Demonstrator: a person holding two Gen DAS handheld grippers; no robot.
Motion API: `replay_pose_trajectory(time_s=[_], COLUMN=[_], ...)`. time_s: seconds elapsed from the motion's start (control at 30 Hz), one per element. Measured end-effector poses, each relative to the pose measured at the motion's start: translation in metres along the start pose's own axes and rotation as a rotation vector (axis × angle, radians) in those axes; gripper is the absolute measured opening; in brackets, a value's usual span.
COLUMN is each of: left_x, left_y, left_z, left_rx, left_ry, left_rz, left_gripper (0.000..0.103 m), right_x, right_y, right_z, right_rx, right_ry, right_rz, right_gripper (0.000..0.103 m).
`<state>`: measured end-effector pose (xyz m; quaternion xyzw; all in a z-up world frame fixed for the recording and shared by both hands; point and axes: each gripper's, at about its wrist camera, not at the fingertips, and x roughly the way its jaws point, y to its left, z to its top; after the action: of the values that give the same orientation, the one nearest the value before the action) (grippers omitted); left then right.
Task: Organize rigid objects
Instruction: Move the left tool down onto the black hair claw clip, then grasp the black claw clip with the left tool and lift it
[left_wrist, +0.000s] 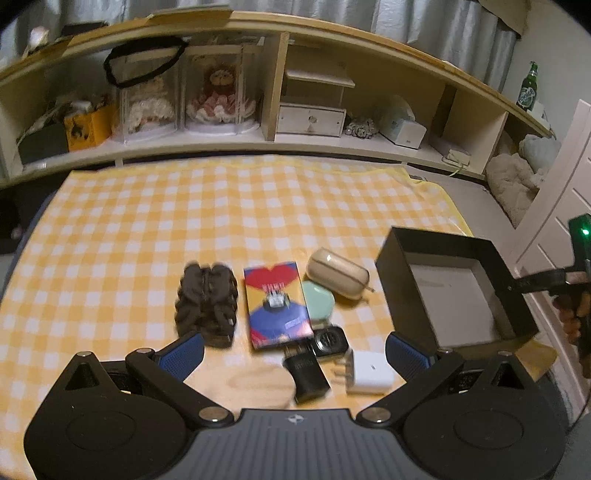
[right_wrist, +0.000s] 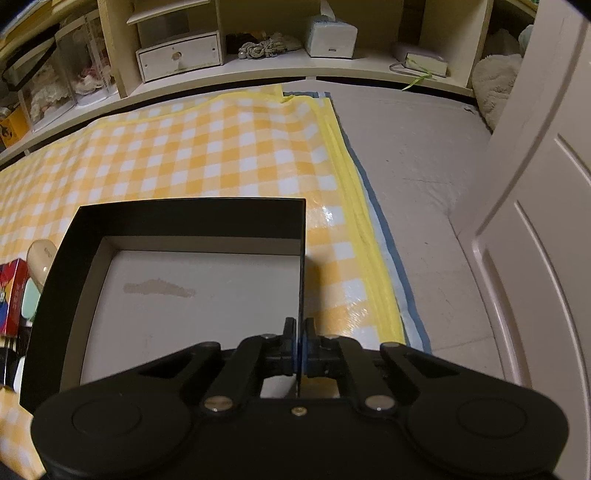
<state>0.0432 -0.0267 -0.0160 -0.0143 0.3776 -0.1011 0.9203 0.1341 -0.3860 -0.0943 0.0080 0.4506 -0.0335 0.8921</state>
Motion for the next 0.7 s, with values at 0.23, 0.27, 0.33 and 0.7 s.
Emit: replay_pose_trajectory(time_s=[0.23,0.27,0.33,0.7], left_x=[0.024,0.029,0.041,0.107], left_y=[0.019,0.022,0.029,0.063], left_z=[0.027,0.031,0.039,0.054], left_rx=[0.038,0.04,0.04,-0.082], left_ry=[0.025,0.032,0.047,0.162], left_rz=[0.075,0.084,0.095,0.161], left_gripper=[0.101,0.097,0.092,0.067], right_x=[-0.003,-0.003,-0.002,0.001], right_y=[-0.004,-0.005,-0.005,-0.001], right_z=[-0.002,-0.001,0.0,0.001], right_rx=[-0.01,-0.006,0.003,0.032], right_ry=[0.012,0.012,0.014,0.019], right_rz=[-0.025,-0.028,-0.032,-0.045], right_gripper=[0.003,0.003,0.003,0.004])
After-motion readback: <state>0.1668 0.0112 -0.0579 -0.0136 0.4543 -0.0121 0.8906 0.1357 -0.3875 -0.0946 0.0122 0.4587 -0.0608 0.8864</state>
